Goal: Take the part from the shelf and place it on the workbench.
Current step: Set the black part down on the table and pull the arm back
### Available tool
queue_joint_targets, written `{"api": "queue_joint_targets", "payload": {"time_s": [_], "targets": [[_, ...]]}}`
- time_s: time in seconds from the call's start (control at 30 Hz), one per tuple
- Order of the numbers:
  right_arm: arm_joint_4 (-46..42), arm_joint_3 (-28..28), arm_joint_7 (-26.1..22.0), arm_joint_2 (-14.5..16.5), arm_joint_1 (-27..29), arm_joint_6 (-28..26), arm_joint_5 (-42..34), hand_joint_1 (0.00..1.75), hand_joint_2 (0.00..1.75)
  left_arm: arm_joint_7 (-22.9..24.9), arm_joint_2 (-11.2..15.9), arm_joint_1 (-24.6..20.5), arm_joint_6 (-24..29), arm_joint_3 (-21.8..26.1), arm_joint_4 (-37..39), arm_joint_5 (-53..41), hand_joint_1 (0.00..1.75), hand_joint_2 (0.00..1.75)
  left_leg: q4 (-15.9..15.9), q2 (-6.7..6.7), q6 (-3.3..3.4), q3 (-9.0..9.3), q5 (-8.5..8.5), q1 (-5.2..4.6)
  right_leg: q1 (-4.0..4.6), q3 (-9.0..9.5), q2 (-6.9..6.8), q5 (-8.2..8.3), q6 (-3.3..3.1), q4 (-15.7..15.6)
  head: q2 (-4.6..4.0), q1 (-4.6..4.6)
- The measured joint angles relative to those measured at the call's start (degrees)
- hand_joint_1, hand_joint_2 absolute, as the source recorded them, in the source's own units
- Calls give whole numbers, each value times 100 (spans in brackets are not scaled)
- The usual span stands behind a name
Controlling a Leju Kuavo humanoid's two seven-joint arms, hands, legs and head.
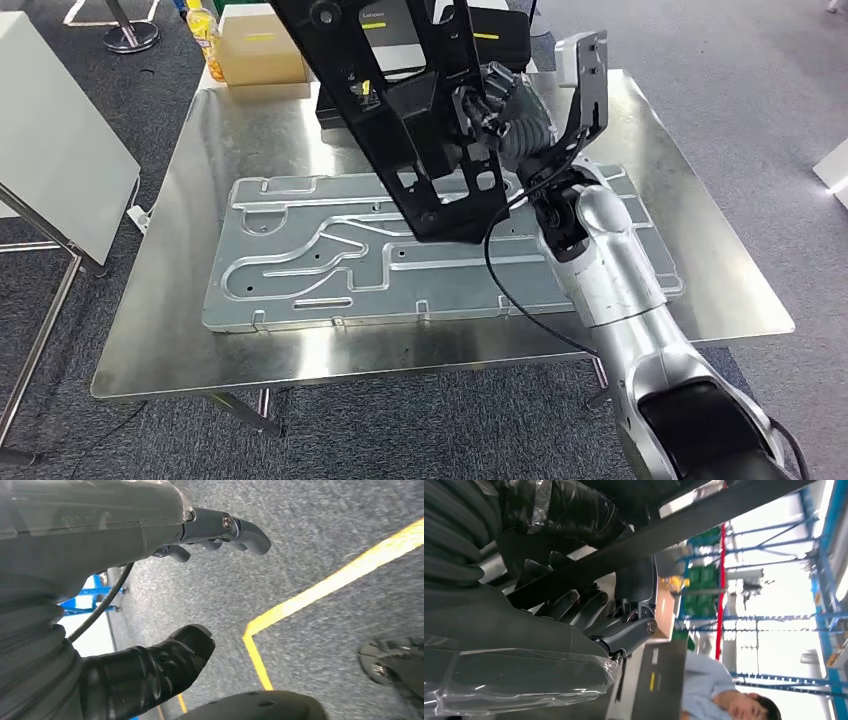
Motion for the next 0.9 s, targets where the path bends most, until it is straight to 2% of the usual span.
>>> {"api": "queue_joint_targets", "payload": {"time_s": [0.07, 0.17, 0.2, 0.23, 0.27, 0.33, 0.37, 0.4, 0.47, 0.5, 0.57, 0.6, 0.67, 0.7, 0.73, 0.77, 0.83, 0.9], "targets": [[263, -55, 20, -24, -316, -191, 207, 175, 175, 5, 0, -3, -13, -15, 0, -31, 0, 175, -29, -7, 76, 14, 16, 8, -21, -119, 4, -163, 53, 257, 0, 1], [697, -111, 65, -59, -805, -476, 641, 175, 175, 8, -1, -11, -21, -50, 0, -74, 0, 175, -37, -8, 133, 21, 9, 2, -24, -668, 18, -622, 90, 1331, 0, 2], [835, -122, 86, -72, -937, -555, 802, 175, 175, 14, -1, -11, -25, -63, 0, -85, 0, 175, -36, -14, 140, 29, 3, -1, -24, -824, 20, -669, 92, 1600, 0, 2], [963, -130, 108, -84, -1057, -628, 961, 175, 175, 22, -1, -10, -29, -75, 0, -98, 0, 175, -34, -24, 144, 41, -6, -4, -22, -885, 21, -597, 83, 1654, 0, 2], [1085, -134, 135, -92, -1180, -703, 1120, 175, 175, 31, -1, -10, -32, -86, 0, -111, 0, 175, -31, -36, 143, 56, -16, -6, -20, -836, 22, -416, 62, 1477, 0, 3], [1315, -141, 187, -100, -1462, -871, 1438, 175, 175, 48, -5, -12, -38, -103, 0, -143, 0, 175, -26, -54, 125, 77, -40, -15, -2, -539, 30, 45, -2, 711, 0, 2], [1420, -143, 224, -100, -1616, -972, 1609, 175, 175, 53, -9, -16, -44, -109, 0, -160, 0, 175, -18, -60, 108, 74, -51, -27, 14, -391, 34, 185, -32, 356, 0, 2], [1529, -142, 278, -98, -1774, -1107, 1824, 175, 175, 63, -12, -23, -56, -115, 0, -179, 0, 175, -15, -62, 87, 63, -54, -35, 31, -303, 36, 244, -52, 135, 0, 0], [1775, -99, 463, -83, -2092, -1506, 2489, 175, 175, 91, -14, -38, -93, -131, 0, -226, 0, 175, -20, -65, 40, 43, -52, -43, 58, -257, 35, 224, -77, 8, 0, -1], [1911, -37, 591, -68, -2248, -1799, 3012, 175, 175, 106, -14, -44, -113, -142, 0, -257, 0, 175, -19, -64, 13, 31, -63, -41, 42, -253, 29, 228, -95, -6, 0, -1], [2104, 183, 867, -39, -2504, -2454, 4326, 175, 175, 131, -14, -51, -138, -174, 0, -322, 0, 175, 162, -50, -40, -42, -195, -42, 5, -221, 14, 244, -148, -59, 0, -1], [2144, 318, 1011, -26, -2576, -2747, 5046, 175, 175, 143, -15, -54, -142, -196, 0, -350, 0, 175, 416, -40, -64, -149, -338, -38, -12, -199, 7, 247, -176, -82, 0, -1], [2164, 547, 1250, 2, -2582, -3113, 6284, 175, 175, 161, -17, -58, -149, -236, 0, -394, 0, 175, 1155, -26, -103, -476, -657, -22, -4, -166, 14, 231, -213, -87, 0, -1], [2169, 617, 1340, 22, -2519, -3204, 6790, 175, 175, 166, -19, -64, -152, -249, 0, -408, 0, 175, 1449, -25, -118, -623, -735, -15, -1, -149, 20, 219, -223, -83, 0, -1], [2177, 659, 1417, 42, -2432, -3266, 7243, 175, 175, 172, -21, -73, -155, -256, 0, -420, 0, 175, 1558, -24, -127, -695, -709, -10, 2, -134, 26, 206, -225, -76, 0, -1], [2189, 683, 1489, 56, -2336, -3323, 7666, 175, 175, 176, -25, -83, -157, -261, 0, -430, 0, 175, 1444, -22, -130, -664, -578, -7, 2, -122, 32, 193, -219, -64, 0, -2], [2224, 716, 1669, 74, -2167, -3539, 8653, 175, 175, 187, -34, -98, -159, -274, 0, -453, 0, 175, 712, -9, -113, -360, -183, -4, 0, -110, 35, 157, -189, -30, 0, -2], [2280, 748, 1822, 83, -2025, -3858, 9617, 175, 175, 195, -46, -107, -161, -290, 0, -479, 0, 175, 112, -2, -72, -81, 16, -21, 17, -120, 37, 130, -144, 3, 0, -1]]}}
